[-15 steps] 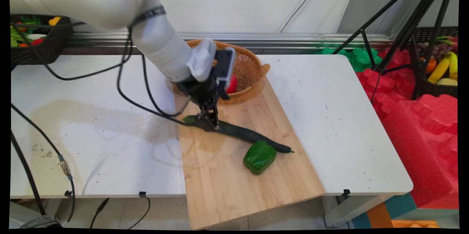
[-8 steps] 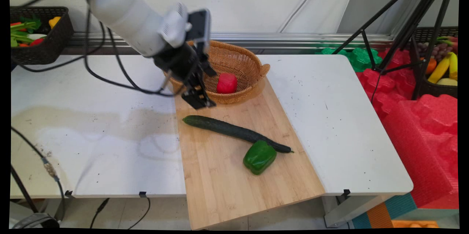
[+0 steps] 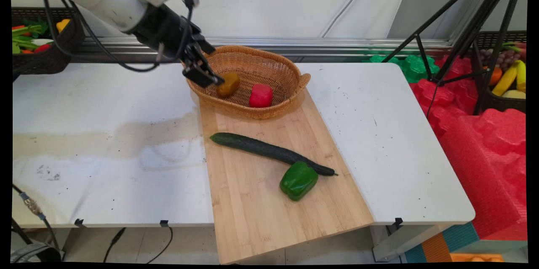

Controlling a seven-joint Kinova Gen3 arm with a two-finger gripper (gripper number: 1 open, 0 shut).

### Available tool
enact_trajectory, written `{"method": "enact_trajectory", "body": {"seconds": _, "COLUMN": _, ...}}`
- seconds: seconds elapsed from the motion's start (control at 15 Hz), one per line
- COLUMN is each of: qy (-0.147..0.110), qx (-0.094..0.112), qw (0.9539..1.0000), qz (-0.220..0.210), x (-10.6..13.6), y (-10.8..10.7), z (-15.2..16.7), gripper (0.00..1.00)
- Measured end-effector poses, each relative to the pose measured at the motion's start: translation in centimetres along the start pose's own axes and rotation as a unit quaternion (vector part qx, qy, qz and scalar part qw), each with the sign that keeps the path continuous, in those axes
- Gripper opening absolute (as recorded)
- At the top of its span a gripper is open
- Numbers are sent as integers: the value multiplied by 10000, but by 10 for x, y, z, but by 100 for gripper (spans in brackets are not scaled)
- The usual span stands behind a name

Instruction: Pick up the potato from the vegetable basket

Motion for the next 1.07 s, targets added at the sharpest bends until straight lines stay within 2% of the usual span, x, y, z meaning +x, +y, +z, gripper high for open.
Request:
{"method": "enact_trajectory", "body": {"seconds": 0.2, "qy": -3, "qx": 327, "qw": 9984, "qz": -462, "x": -6, "y": -18, "z": -7, "gripper": 100}}
{"method": "enact_trajectory", "body": {"seconds": 0.6, "qy": -249, "qx": 833, "qw": 9907, "qz": -1048, "x": -6, "y": -44, "z": 3, "gripper": 100}}
{"method": "enact_trajectory", "body": {"seconds": 0.87, "qy": -456, "qx": 1054, "qw": 9843, "qz": -1339, "x": -3, "y": -55, "z": 22, "gripper": 100}}
{"method": "enact_trajectory", "body": {"seconds": 1.07, "qy": -618, "qx": 1144, "qw": 9802, "qz": -1490, "x": -1, "y": -59, "z": 40, "gripper": 100}}
